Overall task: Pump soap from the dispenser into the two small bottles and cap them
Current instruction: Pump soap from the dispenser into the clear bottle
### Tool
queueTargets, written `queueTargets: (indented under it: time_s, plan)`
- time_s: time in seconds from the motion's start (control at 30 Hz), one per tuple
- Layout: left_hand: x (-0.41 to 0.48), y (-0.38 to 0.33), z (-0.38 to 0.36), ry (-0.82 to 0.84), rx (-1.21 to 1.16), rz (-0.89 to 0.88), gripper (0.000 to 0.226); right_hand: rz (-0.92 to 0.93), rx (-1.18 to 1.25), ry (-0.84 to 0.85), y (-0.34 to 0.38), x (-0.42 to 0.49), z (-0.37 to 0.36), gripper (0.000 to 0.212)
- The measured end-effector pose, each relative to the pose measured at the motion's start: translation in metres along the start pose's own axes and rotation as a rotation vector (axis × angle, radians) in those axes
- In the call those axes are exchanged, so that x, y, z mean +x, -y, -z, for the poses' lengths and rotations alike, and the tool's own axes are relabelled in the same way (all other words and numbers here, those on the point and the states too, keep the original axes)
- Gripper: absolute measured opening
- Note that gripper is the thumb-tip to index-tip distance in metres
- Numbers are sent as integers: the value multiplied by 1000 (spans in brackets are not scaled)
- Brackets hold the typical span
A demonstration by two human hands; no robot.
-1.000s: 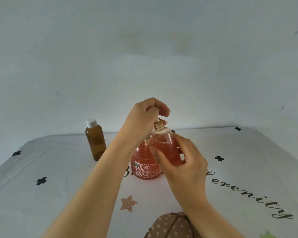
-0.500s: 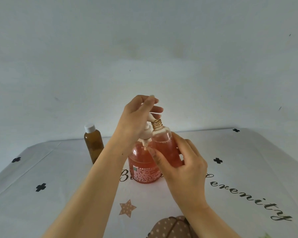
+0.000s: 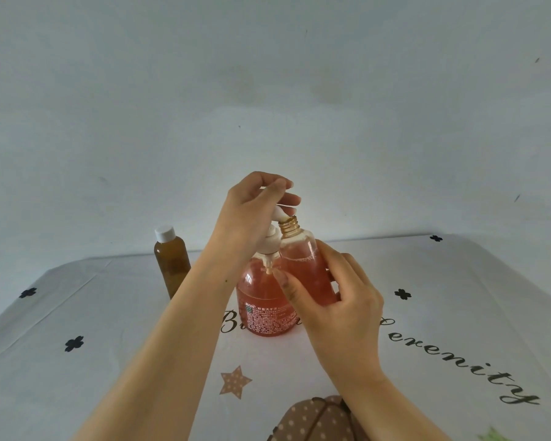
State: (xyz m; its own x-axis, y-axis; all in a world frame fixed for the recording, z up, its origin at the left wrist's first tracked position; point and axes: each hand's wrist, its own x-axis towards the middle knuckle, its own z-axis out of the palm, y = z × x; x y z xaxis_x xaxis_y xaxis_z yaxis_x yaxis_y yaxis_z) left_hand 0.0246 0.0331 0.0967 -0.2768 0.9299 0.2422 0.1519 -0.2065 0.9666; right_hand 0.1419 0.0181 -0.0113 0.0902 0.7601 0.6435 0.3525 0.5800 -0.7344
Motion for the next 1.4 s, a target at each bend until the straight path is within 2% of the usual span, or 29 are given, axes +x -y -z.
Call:
queueTargets:
  time_s: [0.33,0.77,0.97,1.1,1.2,1.4]
  plan:
    - [-1,2,-3,44,28,-14,31,6,-13,-17,-1,0,0,57]
    - [-5,7,0,158,222,-32,41,-33,-21,26,-5,-5,-1,61]
    - [-3,6,-1,116,161,-30,37,-23,-31,26,-4,-2,-3,60]
    - [-3,3,1,10,69,-81,19,-12,-5,5,-2,-1,-2,59]
    - [-1,-1,6,-16,64,-92,26,-9,-5,-3,-1,-1,-2,58]
    - [-3,0,5,21,108,-67,22,-14,-8,16,0,-3,-3,59]
